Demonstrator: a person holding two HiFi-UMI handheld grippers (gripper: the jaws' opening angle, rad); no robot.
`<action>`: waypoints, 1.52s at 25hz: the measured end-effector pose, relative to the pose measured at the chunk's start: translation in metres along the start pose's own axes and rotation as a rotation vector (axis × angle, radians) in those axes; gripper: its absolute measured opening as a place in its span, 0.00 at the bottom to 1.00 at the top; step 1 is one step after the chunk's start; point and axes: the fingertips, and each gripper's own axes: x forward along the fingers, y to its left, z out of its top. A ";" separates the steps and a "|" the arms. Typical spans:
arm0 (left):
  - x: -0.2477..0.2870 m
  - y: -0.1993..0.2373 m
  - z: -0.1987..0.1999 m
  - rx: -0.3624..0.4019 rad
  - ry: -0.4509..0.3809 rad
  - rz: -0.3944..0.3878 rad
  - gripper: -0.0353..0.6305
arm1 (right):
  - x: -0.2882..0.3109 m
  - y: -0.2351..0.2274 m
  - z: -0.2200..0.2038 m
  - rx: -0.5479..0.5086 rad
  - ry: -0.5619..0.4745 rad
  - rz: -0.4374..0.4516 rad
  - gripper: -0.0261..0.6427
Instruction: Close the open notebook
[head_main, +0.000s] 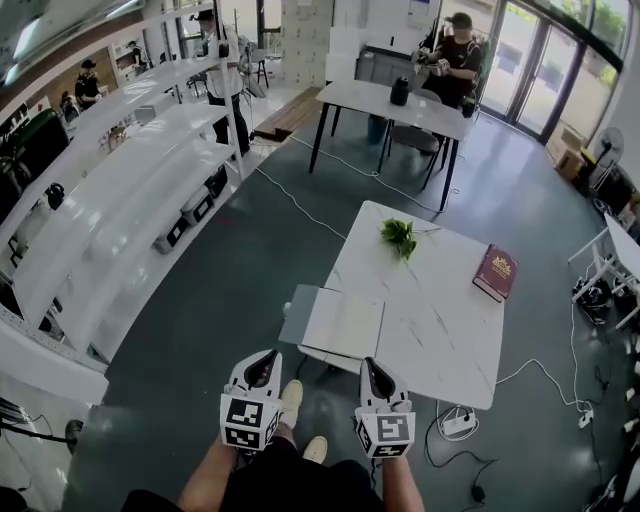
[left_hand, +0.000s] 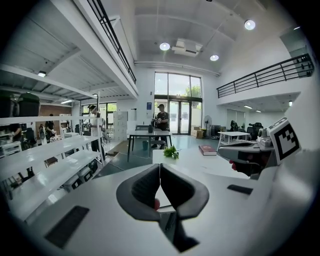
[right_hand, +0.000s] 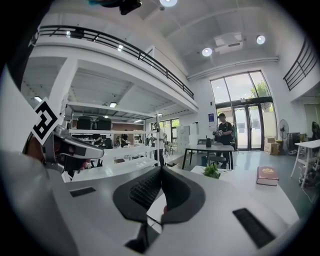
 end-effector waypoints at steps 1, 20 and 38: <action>0.008 0.006 -0.001 -0.005 0.007 -0.002 0.09 | 0.009 0.000 -0.001 0.001 0.006 0.000 0.06; 0.163 0.101 -0.092 -0.118 0.269 -0.096 0.09 | 0.178 -0.005 -0.093 0.107 0.249 -0.041 0.06; 0.235 0.121 -0.202 -0.327 0.496 -0.163 0.11 | 0.224 -0.014 -0.164 0.158 0.378 -0.084 0.06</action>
